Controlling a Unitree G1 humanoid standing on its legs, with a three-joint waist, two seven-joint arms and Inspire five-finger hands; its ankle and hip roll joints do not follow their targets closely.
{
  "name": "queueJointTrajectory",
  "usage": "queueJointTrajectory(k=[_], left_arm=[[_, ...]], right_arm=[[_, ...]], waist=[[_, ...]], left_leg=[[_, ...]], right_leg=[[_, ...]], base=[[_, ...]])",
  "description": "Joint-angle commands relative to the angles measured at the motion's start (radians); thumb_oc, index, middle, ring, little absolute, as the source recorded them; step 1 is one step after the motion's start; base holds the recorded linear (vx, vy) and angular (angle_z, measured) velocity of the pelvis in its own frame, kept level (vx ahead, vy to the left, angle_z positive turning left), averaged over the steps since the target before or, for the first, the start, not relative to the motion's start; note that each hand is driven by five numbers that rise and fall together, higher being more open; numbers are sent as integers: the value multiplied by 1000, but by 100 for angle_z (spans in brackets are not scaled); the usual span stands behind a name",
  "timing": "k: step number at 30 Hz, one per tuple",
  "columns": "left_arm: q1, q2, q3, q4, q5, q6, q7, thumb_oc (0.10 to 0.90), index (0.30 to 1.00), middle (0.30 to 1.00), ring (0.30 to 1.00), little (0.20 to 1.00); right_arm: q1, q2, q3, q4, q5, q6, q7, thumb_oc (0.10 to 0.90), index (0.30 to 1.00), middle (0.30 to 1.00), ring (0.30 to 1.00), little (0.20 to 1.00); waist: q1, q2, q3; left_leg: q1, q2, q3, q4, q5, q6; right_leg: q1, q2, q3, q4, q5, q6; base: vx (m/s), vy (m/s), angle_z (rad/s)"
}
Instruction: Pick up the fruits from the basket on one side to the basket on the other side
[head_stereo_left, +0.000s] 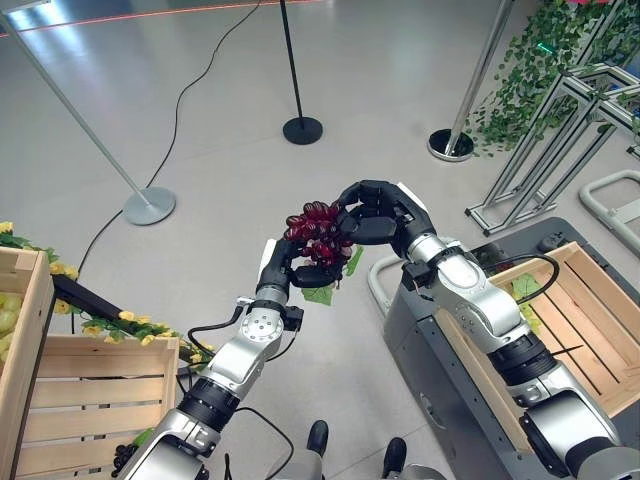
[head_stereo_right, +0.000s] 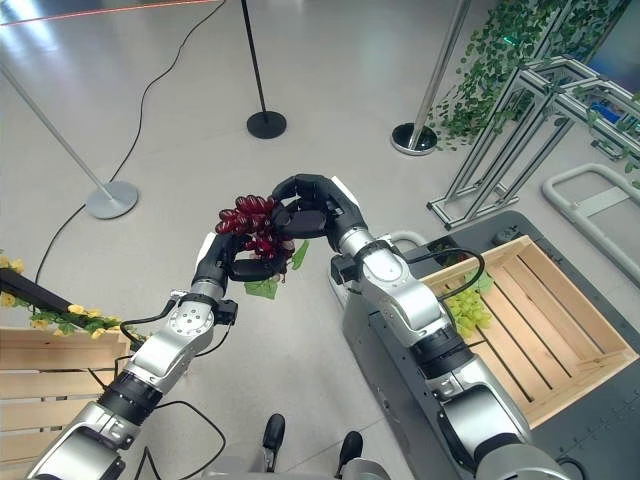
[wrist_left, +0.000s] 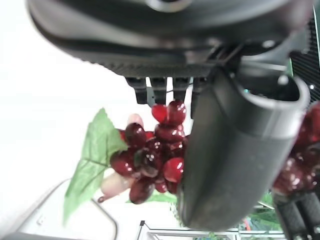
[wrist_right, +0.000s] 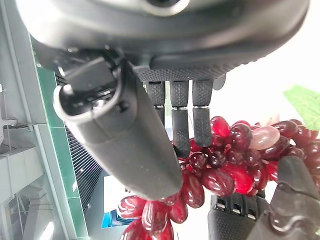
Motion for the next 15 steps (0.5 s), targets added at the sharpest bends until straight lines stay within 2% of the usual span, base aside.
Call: queueJointTrajectory(k=[1,15], left_arm=[[-106,-44,9,45,-4,-119,-7,800,900,900,900,900],[-138,-90,-44,129,-20,-115,-18,800,900,900,900,900]], right_arm=[[-82,89,-35,-90,95,-96,29,400,300,300,300,300],[-113,159,-16,-114,221,-111,26,400,300,300,300,300]], waist=[[-2,-54,-176],[-12,-55,-180]], left_leg=[[32,9,49,1,-59,-13],[30,9,55,1,-56,-14]], right_leg=[[31,-49,39,1,8,-2],[26,-46,50,1,11,-2]], base=[[0,0,0],[0,0,0]])
